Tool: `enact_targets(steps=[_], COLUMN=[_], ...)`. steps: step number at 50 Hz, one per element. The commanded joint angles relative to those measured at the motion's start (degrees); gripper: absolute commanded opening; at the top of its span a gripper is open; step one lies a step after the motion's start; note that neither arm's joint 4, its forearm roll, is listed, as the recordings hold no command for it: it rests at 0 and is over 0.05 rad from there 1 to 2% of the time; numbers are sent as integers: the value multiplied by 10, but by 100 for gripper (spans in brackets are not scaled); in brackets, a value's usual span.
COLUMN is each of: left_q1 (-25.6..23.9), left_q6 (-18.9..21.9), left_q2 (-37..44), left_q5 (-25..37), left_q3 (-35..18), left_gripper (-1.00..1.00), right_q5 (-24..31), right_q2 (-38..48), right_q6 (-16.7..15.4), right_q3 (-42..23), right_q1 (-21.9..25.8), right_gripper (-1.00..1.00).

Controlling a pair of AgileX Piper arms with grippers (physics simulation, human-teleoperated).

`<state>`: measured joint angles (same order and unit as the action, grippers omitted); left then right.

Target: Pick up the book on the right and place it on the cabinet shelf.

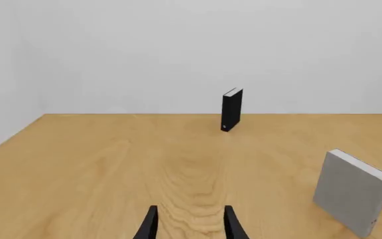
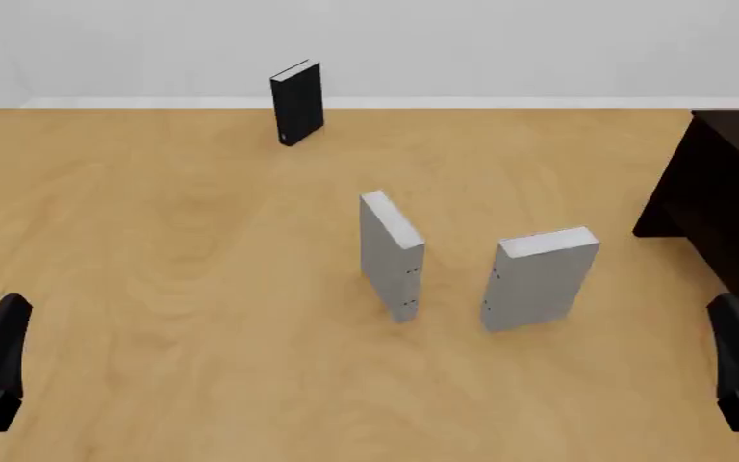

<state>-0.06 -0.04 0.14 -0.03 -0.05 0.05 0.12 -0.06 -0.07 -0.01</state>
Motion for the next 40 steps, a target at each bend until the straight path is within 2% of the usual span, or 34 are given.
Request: enact_targets(steps=[1,3,18,19,21,23,24,27,40], left_q1=[-2,-1,-2,-1,1,2,1,-3,-8], left_q6=[-4,-8,-6,-6,-8,-13,-13,-11,-6], left_q2=[6,6,0,0,0,0,1,1,0], left_q5=[-2,-1,3,3,1,1,1,1,-1], left_q3=[-1,-1,0,0,0,0,0,0,-1], left_gripper=[100,100,100,100,100,100,100,100,100], right_q5=[5,8,57,61,62,69,70,80,128], right_q2=[2,1,39,44,61,71,82,100,203], right_q6=[-10,-9,-73,-70,-89,-88,-103,-112,-216], right_q3=[-4,-9,-102,-112,-127,-145,-152,-179,-323], right_q1=[-2,-2,17,17,21,23,27,37,82], right_gripper=[100,100,100,100,100,100,100,100,100])
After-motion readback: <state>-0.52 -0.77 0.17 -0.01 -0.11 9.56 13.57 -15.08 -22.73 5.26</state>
